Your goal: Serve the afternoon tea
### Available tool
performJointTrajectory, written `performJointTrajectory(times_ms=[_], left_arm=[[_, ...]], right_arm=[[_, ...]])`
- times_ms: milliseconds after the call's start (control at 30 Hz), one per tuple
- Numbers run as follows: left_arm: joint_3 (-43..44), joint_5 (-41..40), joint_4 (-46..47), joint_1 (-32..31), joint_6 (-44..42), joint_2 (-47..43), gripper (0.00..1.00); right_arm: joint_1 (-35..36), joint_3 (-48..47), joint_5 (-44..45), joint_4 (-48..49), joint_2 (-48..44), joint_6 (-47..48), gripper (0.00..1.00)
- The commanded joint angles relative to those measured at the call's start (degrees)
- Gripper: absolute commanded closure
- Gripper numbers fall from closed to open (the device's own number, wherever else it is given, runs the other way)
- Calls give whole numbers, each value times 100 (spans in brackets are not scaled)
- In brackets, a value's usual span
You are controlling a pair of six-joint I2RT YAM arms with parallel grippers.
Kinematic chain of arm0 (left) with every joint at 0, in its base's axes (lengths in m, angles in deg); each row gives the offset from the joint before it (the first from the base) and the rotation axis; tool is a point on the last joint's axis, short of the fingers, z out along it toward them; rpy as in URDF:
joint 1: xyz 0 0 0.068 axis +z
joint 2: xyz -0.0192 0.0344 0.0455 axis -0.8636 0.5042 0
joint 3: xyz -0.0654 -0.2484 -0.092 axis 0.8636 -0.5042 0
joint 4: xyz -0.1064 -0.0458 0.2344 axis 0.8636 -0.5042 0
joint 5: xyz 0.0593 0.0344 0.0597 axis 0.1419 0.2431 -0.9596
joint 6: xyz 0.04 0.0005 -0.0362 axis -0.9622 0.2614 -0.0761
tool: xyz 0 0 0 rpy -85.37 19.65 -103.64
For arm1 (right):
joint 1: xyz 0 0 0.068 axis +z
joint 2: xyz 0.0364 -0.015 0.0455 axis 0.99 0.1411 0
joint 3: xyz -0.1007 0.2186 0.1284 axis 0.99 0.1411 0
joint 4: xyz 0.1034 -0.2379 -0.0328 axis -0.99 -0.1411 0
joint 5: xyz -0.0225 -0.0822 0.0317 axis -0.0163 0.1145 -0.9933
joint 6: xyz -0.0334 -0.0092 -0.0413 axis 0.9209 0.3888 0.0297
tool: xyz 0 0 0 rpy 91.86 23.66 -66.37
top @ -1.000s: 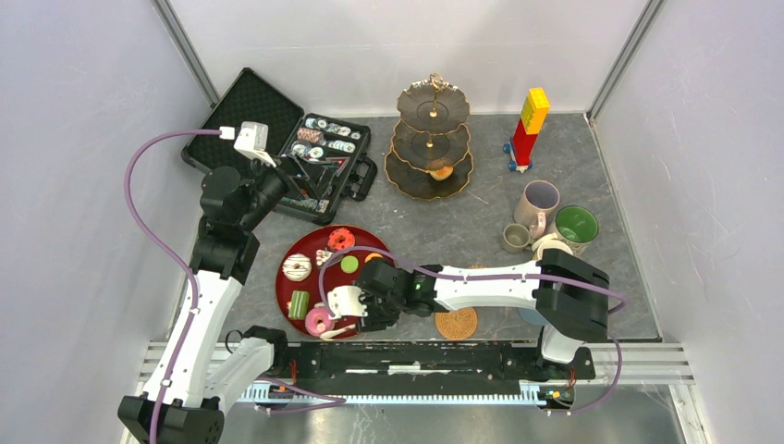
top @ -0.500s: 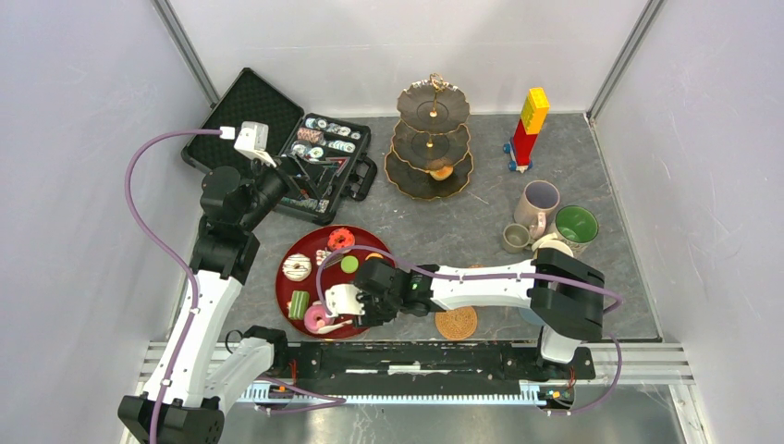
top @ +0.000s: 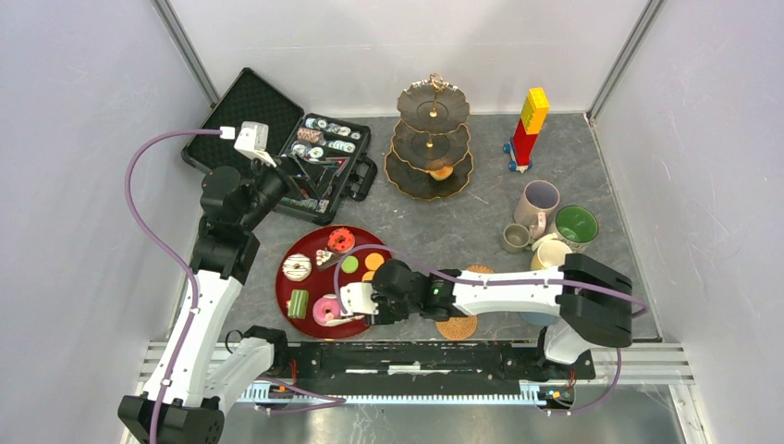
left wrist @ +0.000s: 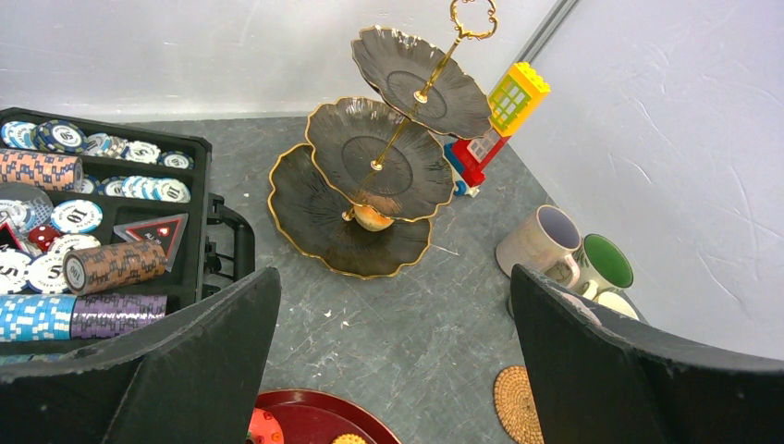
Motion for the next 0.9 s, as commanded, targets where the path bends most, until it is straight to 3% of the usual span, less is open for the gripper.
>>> performJointTrajectory(times_ms=[0, 367, 700, 867], left_arm=[[195, 107, 138, -17, 215, 4, 0], [193, 97, 134, -17, 216, 4, 0], [202, 141, 136, -17, 257, -14, 0], [201, 142, 139, -17, 268, -24, 0]], right_arm=[[16, 270, 297, 483, -606, -187, 68], [-342, 1374, 980, 1068, -1538, -792, 68], [-1580, 2162, 1434, 1567, -3101, -1621, 69], [-2049, 2124, 1863, 1527, -3172, -1979, 68]])
